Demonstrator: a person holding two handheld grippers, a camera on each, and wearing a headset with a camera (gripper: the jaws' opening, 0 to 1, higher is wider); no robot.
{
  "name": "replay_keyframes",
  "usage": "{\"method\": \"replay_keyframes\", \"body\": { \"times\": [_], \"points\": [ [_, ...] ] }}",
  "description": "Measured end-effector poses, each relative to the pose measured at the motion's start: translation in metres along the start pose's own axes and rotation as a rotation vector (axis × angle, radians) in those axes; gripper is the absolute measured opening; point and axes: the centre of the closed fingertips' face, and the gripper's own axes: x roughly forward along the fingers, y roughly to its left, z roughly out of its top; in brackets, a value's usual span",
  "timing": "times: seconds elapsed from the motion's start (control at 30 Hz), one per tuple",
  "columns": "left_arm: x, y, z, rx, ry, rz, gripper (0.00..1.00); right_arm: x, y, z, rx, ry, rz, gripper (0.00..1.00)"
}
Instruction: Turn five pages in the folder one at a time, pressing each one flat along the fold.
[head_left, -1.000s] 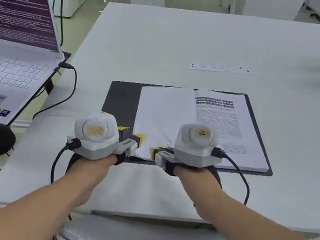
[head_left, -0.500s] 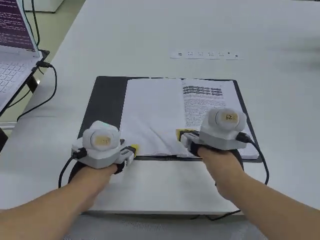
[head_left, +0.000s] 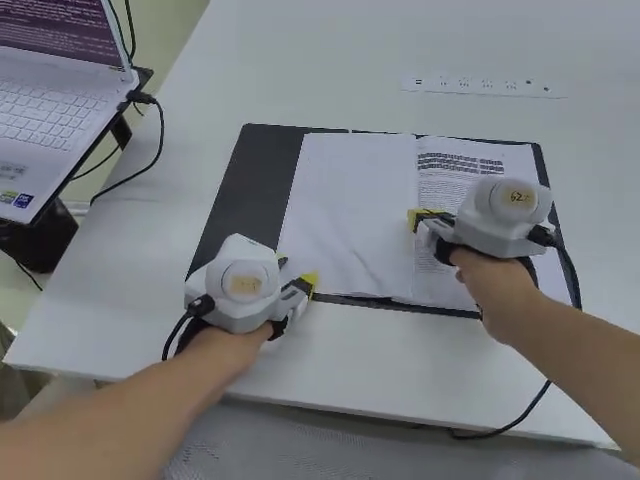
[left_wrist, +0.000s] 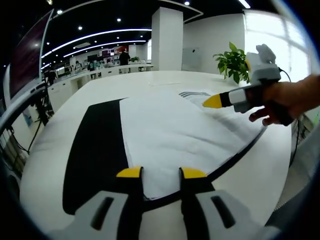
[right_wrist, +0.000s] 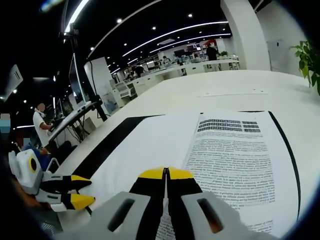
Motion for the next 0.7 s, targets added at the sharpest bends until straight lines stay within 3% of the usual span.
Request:
{"method": "replay_keyframes", "body": {
  "times": [0.13,0.23,0.7],
  "points": [
    [0.003,0.001,0.0,-0.006,-0.003,0.004,0.27,0.011,-0.005,-0.003,-0.002,0.021,0.003,0.0],
    [0.004,0.002,0.0,-0.01,-0.008,0.007,0.27,0.017,-0.009,0.005,0.0,-0.01,0.009,0.0],
    [0.008,0.002,0.002,-0.014,-0.018,0.011,0.27,0.041,-0.028,0.023,-0.005,-0.045,-0.016,0.0]
  ]
}}
